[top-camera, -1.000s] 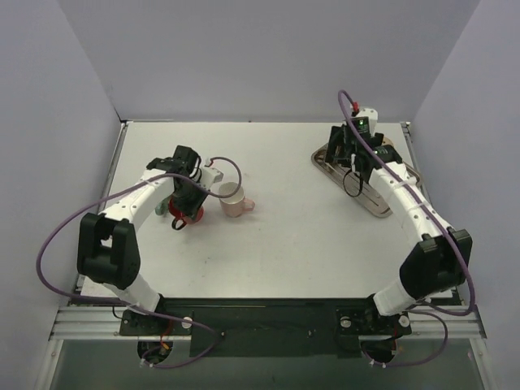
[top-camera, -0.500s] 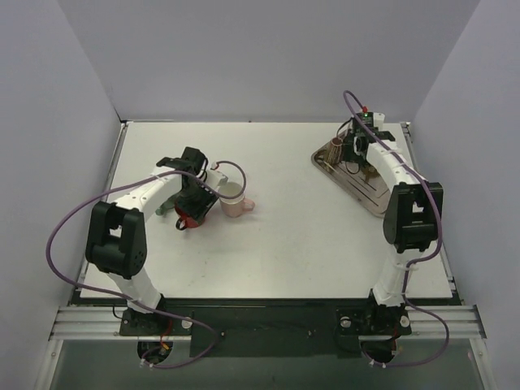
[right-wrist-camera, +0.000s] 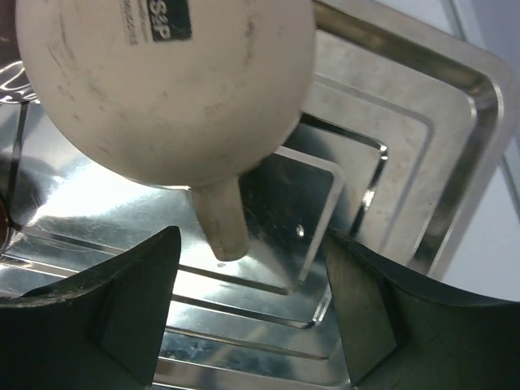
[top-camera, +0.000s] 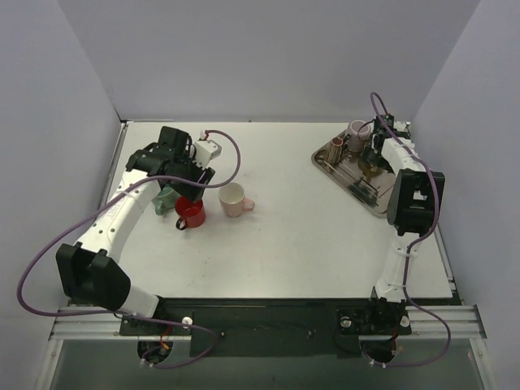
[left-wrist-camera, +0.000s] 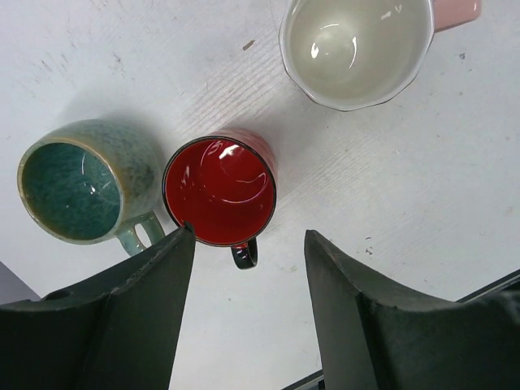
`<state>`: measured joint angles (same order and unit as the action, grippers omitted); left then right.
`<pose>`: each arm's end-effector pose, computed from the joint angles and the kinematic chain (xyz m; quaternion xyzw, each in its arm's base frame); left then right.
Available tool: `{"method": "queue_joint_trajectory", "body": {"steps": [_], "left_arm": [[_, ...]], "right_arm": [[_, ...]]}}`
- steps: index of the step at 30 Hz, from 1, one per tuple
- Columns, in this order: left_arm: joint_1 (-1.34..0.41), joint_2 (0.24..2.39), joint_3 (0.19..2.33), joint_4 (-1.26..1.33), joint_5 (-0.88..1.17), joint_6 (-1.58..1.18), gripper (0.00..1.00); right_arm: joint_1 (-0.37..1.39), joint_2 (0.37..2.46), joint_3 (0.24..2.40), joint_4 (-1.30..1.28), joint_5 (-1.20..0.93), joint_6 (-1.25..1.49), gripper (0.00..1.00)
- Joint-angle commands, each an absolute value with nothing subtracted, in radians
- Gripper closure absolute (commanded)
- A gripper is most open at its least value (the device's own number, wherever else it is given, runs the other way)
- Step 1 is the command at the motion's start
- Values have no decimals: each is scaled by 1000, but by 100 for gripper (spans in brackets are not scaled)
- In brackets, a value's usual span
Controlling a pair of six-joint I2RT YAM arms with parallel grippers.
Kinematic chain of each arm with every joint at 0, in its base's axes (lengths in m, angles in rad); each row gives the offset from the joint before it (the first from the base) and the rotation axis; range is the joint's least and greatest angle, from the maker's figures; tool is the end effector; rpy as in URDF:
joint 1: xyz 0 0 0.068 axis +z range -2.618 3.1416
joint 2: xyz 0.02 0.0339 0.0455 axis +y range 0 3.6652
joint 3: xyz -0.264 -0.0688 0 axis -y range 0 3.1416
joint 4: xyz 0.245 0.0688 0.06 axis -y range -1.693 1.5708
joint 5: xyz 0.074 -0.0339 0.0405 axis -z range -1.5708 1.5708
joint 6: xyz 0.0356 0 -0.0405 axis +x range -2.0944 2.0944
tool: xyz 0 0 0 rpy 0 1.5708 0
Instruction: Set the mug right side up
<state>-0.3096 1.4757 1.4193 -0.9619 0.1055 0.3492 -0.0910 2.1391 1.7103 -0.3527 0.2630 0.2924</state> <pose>0.2849 -0.0951 0.3293 0.3244 0.9044 -0.0453 0.2733 0.4839 -0.0535 0.2124 0.2239 0.8888 -0.0821 0.3914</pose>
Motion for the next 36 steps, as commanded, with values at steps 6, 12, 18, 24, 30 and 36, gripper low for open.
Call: {"method": "queue_joint_trajectory", "body": {"steps": [6,12,18,24,30,36], "left_arm": [[-305,1420,1465,-974,137,325,33],[-307,1424,1489,-1000,178,319,33],[-307,1371,1508,-997,274,319,29],[-307,1356,1551,-965,471,246,28],[-305,1345,1635,-950,795,155,21],[-307,1341,1565,-678,884,-131,17]], "right_arm": [[-107,2232,1853,-419,199,331,59],[-118,2159,1789,-407,209,292,100],[-112,1789,1487,-235,160,291,100],[-72,1360,1249,-101,83,353,100],[138,1154,1217,-60,-81,402,100],[317,1123,1249,-16,-20,492,100]]}}
